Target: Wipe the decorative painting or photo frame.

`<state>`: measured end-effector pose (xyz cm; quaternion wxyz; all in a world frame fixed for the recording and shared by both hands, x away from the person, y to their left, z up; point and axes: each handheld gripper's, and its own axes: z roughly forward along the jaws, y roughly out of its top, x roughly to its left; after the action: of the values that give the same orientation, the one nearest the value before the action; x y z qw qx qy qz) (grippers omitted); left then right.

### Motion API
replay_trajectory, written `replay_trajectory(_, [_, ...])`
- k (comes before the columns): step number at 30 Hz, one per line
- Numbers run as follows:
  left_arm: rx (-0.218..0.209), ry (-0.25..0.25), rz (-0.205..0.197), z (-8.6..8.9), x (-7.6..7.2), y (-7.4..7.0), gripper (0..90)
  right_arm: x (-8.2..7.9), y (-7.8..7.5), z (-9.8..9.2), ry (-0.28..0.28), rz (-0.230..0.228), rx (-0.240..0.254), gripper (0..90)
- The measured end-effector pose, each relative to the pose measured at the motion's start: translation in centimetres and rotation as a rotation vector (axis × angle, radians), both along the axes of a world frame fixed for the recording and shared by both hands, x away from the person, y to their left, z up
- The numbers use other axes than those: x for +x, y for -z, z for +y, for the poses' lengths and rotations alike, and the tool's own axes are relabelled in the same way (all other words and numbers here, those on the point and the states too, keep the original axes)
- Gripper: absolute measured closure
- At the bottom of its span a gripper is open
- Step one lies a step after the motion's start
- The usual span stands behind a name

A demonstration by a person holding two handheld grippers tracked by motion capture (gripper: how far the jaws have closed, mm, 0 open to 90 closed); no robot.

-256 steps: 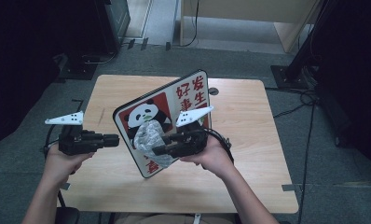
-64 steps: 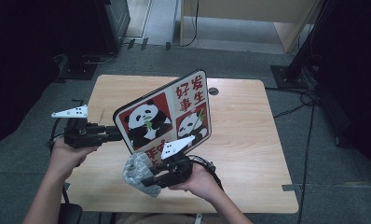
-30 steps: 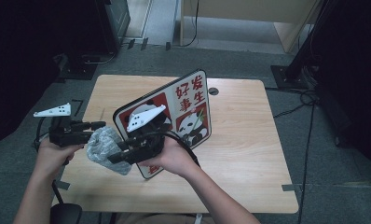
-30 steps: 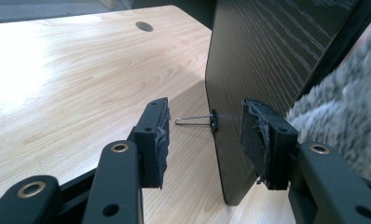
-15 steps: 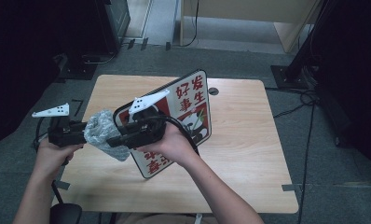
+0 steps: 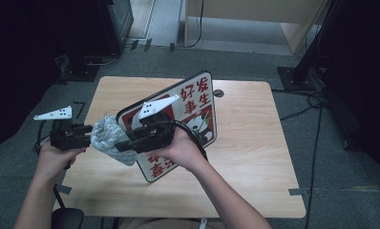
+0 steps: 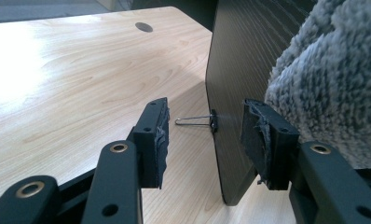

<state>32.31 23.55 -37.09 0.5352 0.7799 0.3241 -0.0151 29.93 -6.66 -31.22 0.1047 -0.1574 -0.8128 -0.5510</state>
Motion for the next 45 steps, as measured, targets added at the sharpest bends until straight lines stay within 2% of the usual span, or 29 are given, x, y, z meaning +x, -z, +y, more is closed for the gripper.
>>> replay_trajectory(13, [0.001, 0.002, 0.002, -0.1, 0.0, 0.1, 51.6, -0.2, 1.2, -0.6, 0.001, 0.004, -0.015, 62.2])
replay_trajectory(45, [0.023, 0.02, 0.004, -0.4, 0.0, 0.1, 49.8, -1.1, 5.2, -2.0, -0.006, 0.06, -0.05, 62.3])
